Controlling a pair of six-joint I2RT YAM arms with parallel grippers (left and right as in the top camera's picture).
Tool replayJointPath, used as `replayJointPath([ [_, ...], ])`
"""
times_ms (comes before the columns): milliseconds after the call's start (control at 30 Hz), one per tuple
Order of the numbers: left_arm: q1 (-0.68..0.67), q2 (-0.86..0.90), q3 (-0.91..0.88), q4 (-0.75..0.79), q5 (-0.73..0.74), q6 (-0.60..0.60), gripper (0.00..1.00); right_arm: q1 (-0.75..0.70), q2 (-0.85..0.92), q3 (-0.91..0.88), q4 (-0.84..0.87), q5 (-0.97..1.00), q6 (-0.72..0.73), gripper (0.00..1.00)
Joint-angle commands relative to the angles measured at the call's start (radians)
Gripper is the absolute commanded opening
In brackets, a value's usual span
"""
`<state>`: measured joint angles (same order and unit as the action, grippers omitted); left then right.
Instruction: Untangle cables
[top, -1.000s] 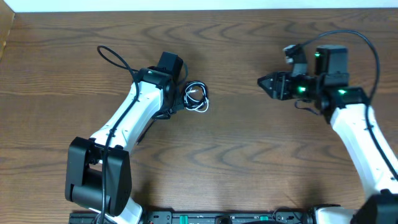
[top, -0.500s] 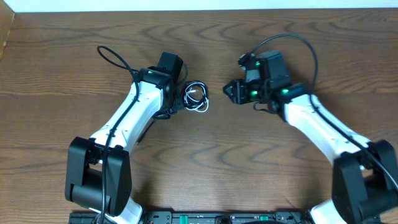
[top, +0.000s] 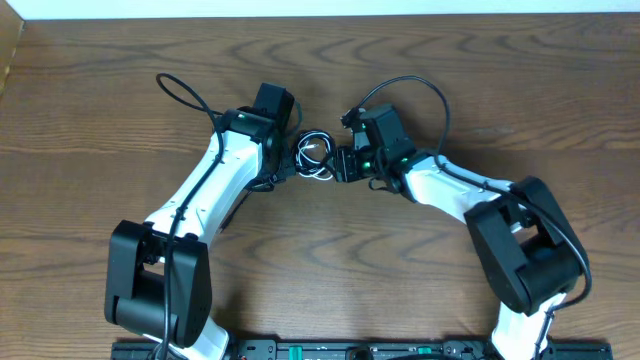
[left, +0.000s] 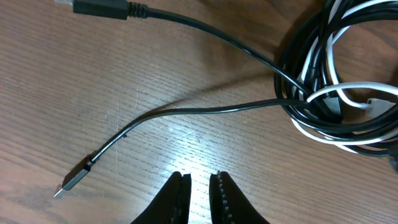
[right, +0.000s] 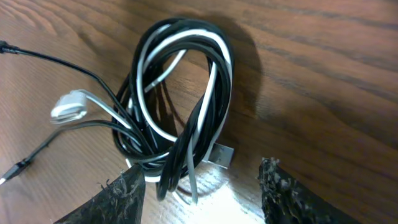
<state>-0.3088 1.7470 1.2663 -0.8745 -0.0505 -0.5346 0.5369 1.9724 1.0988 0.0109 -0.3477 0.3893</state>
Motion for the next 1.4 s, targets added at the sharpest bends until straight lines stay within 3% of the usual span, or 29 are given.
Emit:
replayJointPath([
  [0,0.000,0.001,0.000,-0.003,-0.002,0.002,0.21,0.008,0.019,0.018,0.008,0.008,0.015,0.54],
  [633,0.000,0.001,0.000,-0.003,-0.002,0.002,0.25,0.067,0.025,0.018,0.069,0.170,0.015,0.38],
  [867,0.000,0.001,0.000,-0.003,-0.002,0.002,0.25,0.104,0.025,0.018,0.068,0.245,0.015,0.18],
  [1000,0.000,0.001,0.000,-0.003,-0.002,0.002,0.25,0.105,0.025,0.018,0.068,0.244,0.016,0.01],
  [1367,0.000,0.001,0.000,-0.006,-0.058,0.002,0.26,0.106,0.025,0.018,0.071,0.081,0.066,0.01],
])
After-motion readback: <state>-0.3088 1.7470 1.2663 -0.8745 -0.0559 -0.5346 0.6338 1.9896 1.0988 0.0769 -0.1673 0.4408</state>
